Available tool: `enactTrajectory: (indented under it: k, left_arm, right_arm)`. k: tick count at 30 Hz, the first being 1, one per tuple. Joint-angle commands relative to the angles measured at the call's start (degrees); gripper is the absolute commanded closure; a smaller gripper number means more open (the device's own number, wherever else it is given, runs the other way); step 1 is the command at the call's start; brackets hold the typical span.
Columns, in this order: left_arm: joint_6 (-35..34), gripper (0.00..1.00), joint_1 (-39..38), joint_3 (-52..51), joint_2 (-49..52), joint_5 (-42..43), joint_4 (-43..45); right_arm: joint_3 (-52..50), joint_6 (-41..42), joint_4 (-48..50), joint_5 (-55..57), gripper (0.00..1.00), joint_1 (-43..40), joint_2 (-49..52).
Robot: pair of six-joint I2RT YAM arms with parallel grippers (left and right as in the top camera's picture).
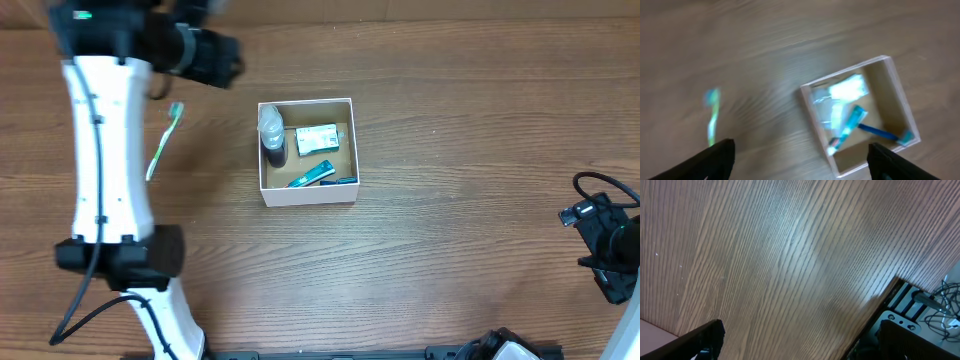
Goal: Pack container
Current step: 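Carry the razor right and drop it into the box, then move the left gripper left and grasp the green toothbrush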
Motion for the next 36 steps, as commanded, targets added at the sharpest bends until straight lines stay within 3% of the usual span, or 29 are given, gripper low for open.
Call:
enactTrajectory:
  k: [1,5,12,18,21,26,36]
  left_arm:
    - [-3.3,0.14,6.82,-4.48,1.55,-0.87,1.03]
    - [-3.08,0.14,11.82,-8.81,6.01,-1.05,2.19]
    - [3.32,0.15,12.2,-9.51,17.44,-2.51,1.84]
    - [3.87,0.16,12.41,-9.51,24.5,-4.57,2.14]
    - [3.87,0.18,12.48,-9.51,25.38,-6.14,3.89]
    - [3.89,0.05,12.48,-10.78,25.42,-7.3,10.54]
    - [3.85,0.07,12.46,-15.56,25.44,-10.49,16.15]
  right_arm:
    - [0.39,0.02,0.22,0.09,0.0,-0.22,-0.2]
    - [0.39,0.02,0.22,0.09,0.0,-0.22,-0.2]
    - [0.39,0.02,0.22,0.09,0.0,-0.22,-0.2]
    - [0.39,0.02,0.22,0.09,0.0,-0.22,-0.2]
    - [0.39,0.02,0.22,0.07,0.0,-0.22,-0.2]
    - [0.39,0.02,0.22,0.09,0.0,-0.22,-0.2]
    - [0.39,0.02,0.22,0.09,0.0,-0.22,-0.2]
